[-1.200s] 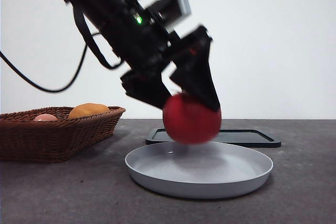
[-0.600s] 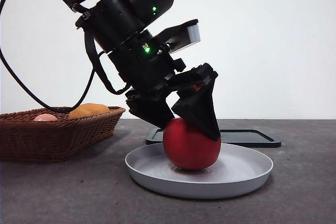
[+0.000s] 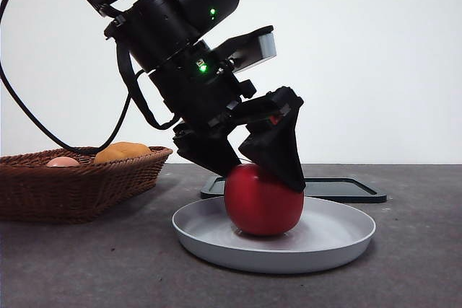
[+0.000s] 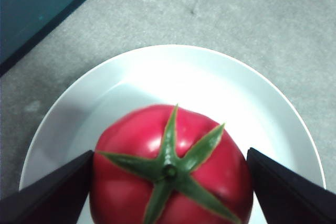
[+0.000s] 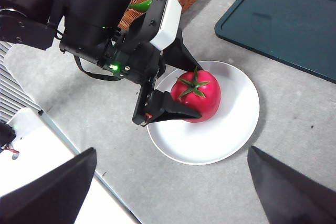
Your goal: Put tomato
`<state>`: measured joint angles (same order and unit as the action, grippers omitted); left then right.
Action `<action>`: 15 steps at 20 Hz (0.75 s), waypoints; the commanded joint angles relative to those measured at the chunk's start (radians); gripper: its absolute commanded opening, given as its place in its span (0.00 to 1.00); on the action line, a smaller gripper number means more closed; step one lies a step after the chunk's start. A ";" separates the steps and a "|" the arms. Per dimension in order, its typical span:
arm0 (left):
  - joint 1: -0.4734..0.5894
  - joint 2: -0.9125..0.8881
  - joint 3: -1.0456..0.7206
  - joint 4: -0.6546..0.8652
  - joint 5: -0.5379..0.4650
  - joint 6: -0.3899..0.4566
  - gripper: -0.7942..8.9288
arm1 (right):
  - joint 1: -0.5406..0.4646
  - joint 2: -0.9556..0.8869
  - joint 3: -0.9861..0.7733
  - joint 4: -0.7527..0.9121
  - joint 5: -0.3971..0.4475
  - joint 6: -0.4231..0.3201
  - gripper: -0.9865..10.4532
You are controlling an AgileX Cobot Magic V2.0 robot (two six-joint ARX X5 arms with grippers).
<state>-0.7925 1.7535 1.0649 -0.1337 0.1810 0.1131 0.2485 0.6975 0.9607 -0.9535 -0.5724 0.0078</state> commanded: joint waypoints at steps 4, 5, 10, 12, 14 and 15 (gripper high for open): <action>-0.011 0.003 0.025 -0.008 -0.002 -0.027 0.64 | 0.005 0.006 0.019 0.006 0.000 0.011 0.49; -0.011 -0.010 0.025 -0.009 -0.002 -0.028 0.64 | 0.005 0.006 0.019 0.006 0.000 0.011 0.49; 0.016 -0.139 0.027 -0.010 -0.027 -0.048 0.64 | 0.005 0.006 0.019 0.006 0.000 0.011 0.49; 0.051 -0.217 0.027 -0.009 -0.027 -0.079 0.64 | 0.005 0.006 0.020 0.006 0.000 0.011 0.49; 0.099 -0.300 0.027 -0.021 -0.024 -0.115 0.64 | 0.005 0.006 0.020 0.010 0.000 0.010 0.49; 0.126 -0.343 0.027 -0.036 -0.006 -0.127 0.63 | 0.005 0.007 0.019 0.011 0.000 0.010 0.49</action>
<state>-0.6613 1.4113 1.0687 -0.1753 0.1711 0.0116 0.2485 0.6975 0.9607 -0.9527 -0.5720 0.0078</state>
